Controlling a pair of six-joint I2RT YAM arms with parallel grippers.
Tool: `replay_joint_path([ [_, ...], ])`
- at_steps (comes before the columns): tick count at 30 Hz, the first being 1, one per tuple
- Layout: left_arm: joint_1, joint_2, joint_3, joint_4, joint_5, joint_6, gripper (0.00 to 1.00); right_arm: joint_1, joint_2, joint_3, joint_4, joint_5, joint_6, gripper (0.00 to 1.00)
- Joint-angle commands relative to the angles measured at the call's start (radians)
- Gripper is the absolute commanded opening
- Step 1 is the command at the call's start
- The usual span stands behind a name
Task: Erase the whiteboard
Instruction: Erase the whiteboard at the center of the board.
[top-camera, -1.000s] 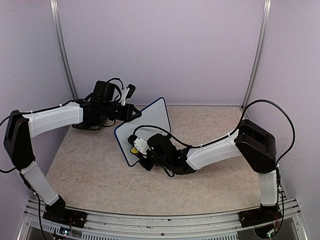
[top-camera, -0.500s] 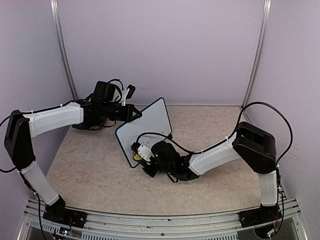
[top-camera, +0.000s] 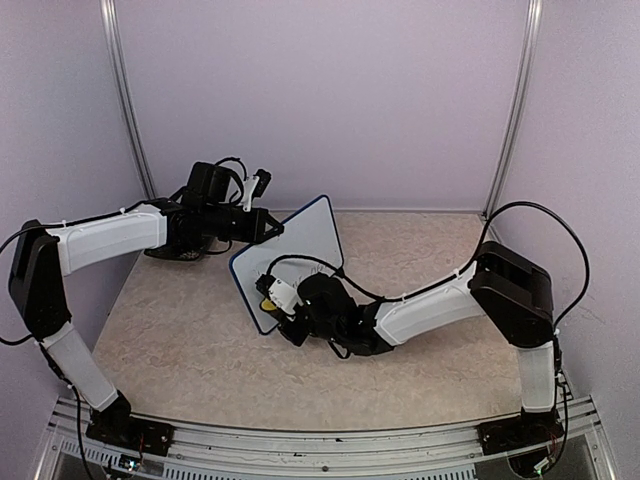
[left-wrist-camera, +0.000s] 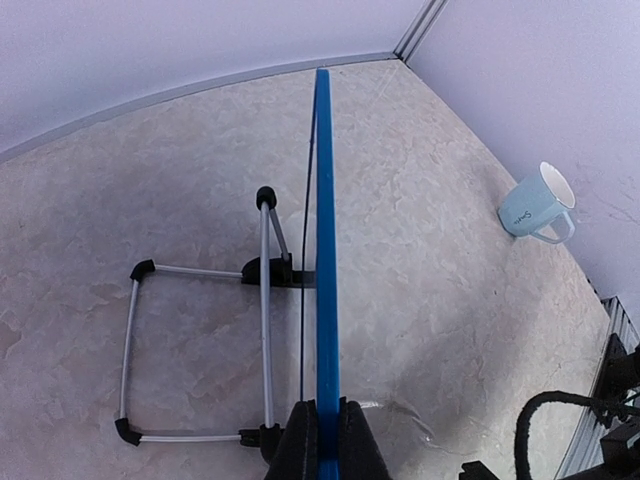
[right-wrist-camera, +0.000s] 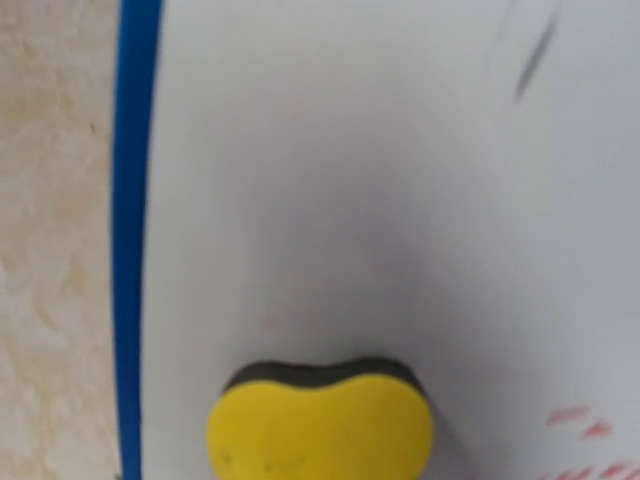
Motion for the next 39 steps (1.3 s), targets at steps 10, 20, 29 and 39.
replay_joint_path([
  [10, -0.025, 0.027, -0.013, -0.118, 0.062, -0.028, 0.0, -0.015, 0.022, 0.04, -0.007, -0.018, 0.034, 0.0],
  [20, -0.026, 0.032, -0.013, -0.118, 0.064, -0.031, 0.0, -0.07, 0.097, -0.013, -0.025, -0.031, 0.093, 0.0],
  [29, -0.025, 0.032, -0.011, -0.118, 0.063, -0.031, 0.0, -0.072, 0.088, -0.049, -0.027, -0.013, 0.082, 0.0],
  [39, -0.027, 0.033, -0.012, -0.119, 0.063, -0.031, 0.0, -0.098, 0.016, 0.003, -0.022, -0.022, 0.072, 0.0],
])
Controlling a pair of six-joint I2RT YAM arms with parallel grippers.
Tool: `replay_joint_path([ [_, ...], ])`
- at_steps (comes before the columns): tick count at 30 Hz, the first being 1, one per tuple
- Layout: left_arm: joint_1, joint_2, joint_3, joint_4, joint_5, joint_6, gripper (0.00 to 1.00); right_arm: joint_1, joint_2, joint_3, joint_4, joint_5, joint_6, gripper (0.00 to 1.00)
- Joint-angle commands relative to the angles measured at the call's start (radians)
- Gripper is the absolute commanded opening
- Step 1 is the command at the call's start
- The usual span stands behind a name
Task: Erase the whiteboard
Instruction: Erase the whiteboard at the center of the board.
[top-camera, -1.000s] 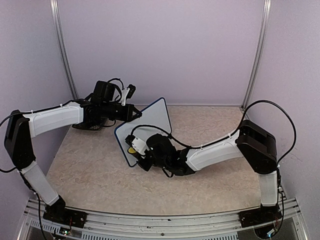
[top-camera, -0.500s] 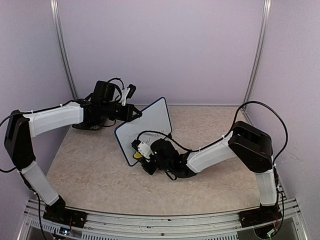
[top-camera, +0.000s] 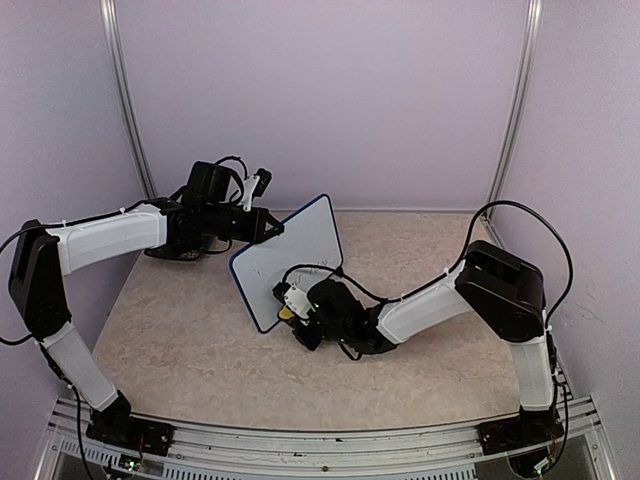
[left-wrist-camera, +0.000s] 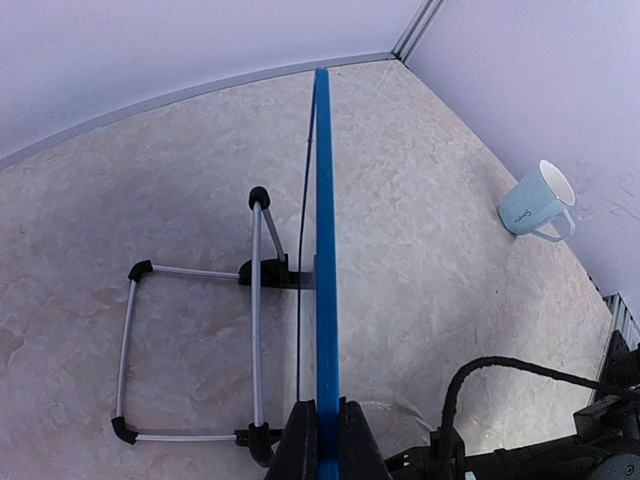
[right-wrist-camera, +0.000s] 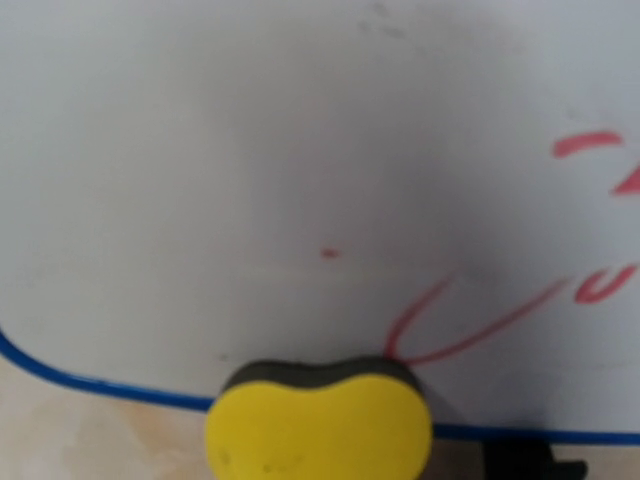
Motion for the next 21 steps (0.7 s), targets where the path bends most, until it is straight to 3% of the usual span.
replay_joint_path([
  [1, -0.028, 0.032, -0.016, -0.119, 0.062, -0.047, 0.0, -0.035, -0.047, 0.061, -0.003, 0.008, -0.002, 0.0],
  [9, -0.028, 0.03, -0.015, -0.121, 0.061, -0.045, 0.0, -0.053, -0.07, 0.175, -0.038, -0.023, -0.041, 0.0],
  [21, -0.028, 0.036, -0.013, -0.12, 0.067, -0.046, 0.0, -0.048, -0.168, 0.09, 0.042, -0.105, -0.026, 0.0],
])
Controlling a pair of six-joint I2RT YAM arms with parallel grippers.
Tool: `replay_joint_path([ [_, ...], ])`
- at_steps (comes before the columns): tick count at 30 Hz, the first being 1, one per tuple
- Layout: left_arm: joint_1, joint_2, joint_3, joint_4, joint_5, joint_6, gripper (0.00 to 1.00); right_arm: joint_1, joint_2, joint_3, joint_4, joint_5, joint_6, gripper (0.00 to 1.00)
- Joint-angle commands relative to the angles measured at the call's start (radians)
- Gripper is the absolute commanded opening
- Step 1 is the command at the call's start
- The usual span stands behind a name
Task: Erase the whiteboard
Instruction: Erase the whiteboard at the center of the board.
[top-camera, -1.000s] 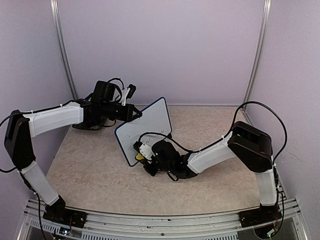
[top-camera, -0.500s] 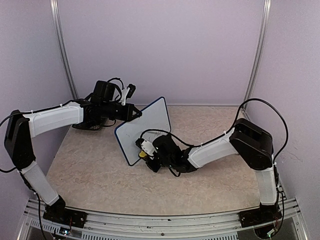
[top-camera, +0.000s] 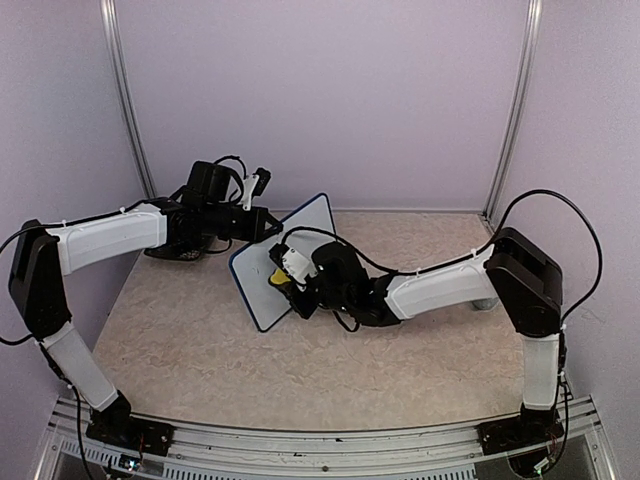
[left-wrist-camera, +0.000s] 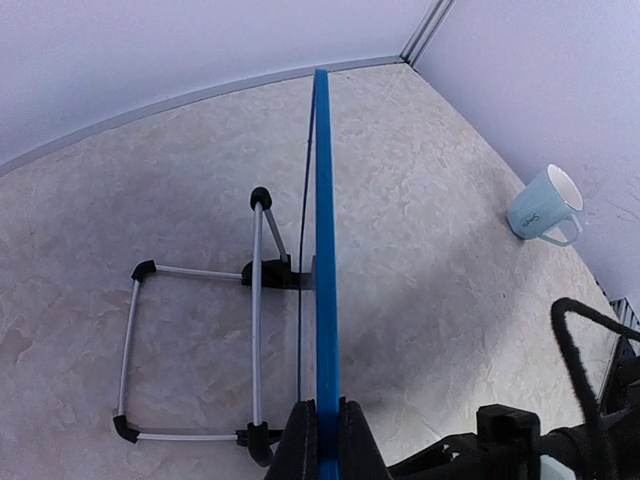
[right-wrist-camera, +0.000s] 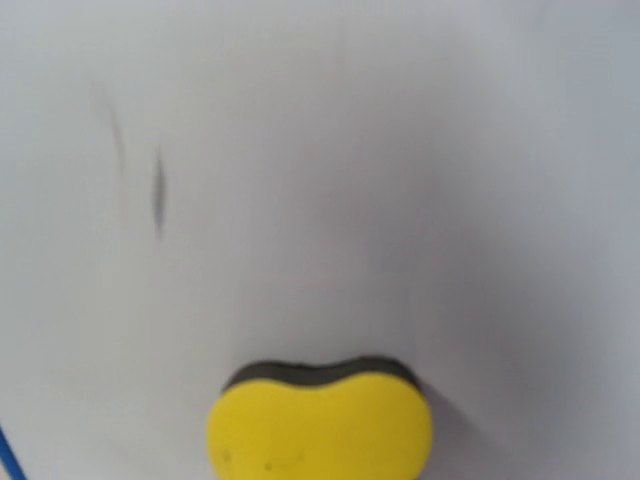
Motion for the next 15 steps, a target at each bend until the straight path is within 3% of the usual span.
replay_joint_path([
  [1, -0.029, 0.037, -0.016, -0.123, 0.09, -0.051, 0.0, 0.001, -0.081, -0.023, 0.117, -0.041, 0.001, 0.0],
  [8, -0.029, 0.036, -0.017, -0.123, 0.087, -0.052, 0.0, 0.002, -0.002, 0.008, 0.058, -0.023, 0.027, 0.0],
  [15, -0.027, 0.034, -0.015, -0.123, 0.088, -0.051, 0.0, 0.003, 0.032, -0.081, 0.082, -0.041, 0.083, 0.0],
])
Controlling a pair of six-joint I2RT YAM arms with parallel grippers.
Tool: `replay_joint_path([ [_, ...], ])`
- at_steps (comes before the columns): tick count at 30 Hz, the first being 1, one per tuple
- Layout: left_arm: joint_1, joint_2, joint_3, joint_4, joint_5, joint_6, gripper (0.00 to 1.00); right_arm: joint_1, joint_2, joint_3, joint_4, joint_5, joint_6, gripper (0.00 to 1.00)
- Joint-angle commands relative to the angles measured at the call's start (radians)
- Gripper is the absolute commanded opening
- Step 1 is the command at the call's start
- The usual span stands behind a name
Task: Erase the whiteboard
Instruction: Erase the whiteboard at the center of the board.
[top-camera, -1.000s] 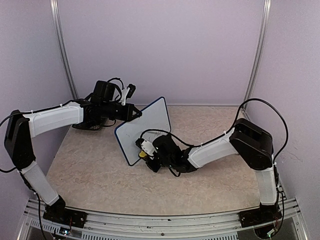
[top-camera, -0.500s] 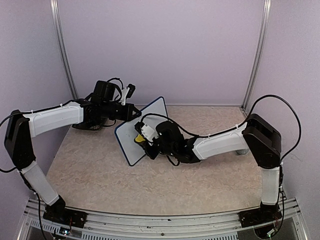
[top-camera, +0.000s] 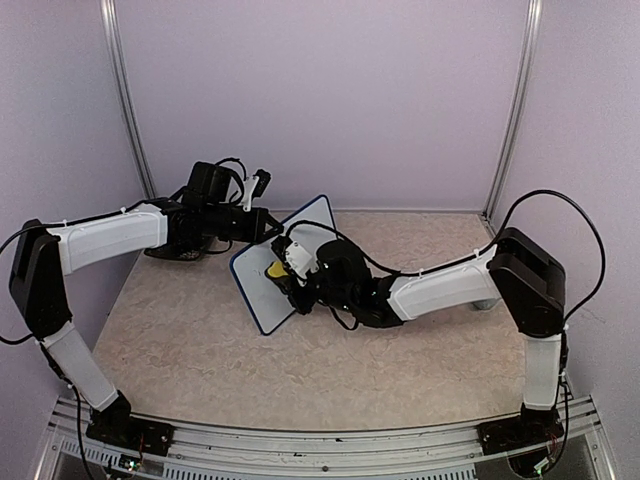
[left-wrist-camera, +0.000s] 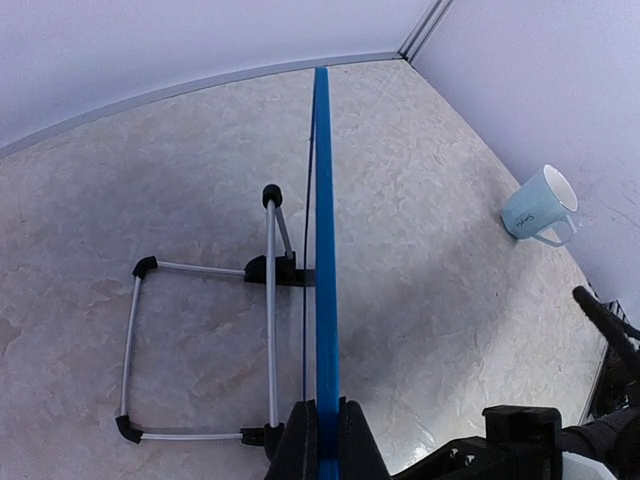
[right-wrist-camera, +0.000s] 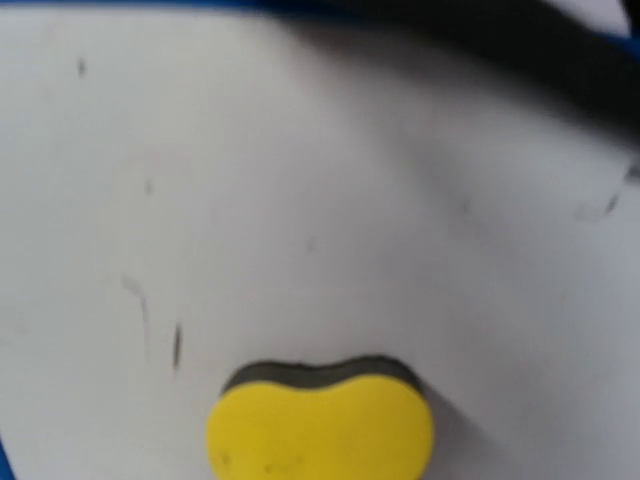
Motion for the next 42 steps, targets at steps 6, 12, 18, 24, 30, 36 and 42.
replay_joint_path([
  [6, -0.026, 0.029, -0.015, -0.114, 0.071, -0.023, 0.0, 0.011, 0.081, -0.097, -0.019, -0.013, 0.051, 0.0],
  [12, -0.027, 0.028, -0.015, -0.113, 0.07, -0.022, 0.0, 0.012, 0.109, -0.121, -0.007, -0.009, 0.063, 0.0],
  [18, -0.026, 0.027, -0.015, -0.113, 0.07, -0.023, 0.0, 0.012, 0.108, -0.116, -0.009, -0.013, 0.06, 0.0],
  [24, -0.025, 0.026, -0.015, -0.113, 0.068, -0.022, 0.0, 0.012, 0.101, -0.123, -0.007, -0.05, 0.057, 0.0],
  [30, -0.026, 0.03, -0.014, -0.113, 0.071, -0.024, 0.0, 0.009, 0.061, -0.123, 0.007, 0.022, 0.048, 0.0],
  [36, -0.025, 0.032, -0.014, -0.112, 0.067, -0.024, 0.0, -0.029, -0.024, -0.087, 0.011, 0.024, 0.025, 0.0],
  [42, -0.026, 0.029, -0.015, -0.113, 0.066, -0.024, 0.0, -0.04, -0.045, -0.07, 0.003, 0.024, 0.008, 0.0],
])
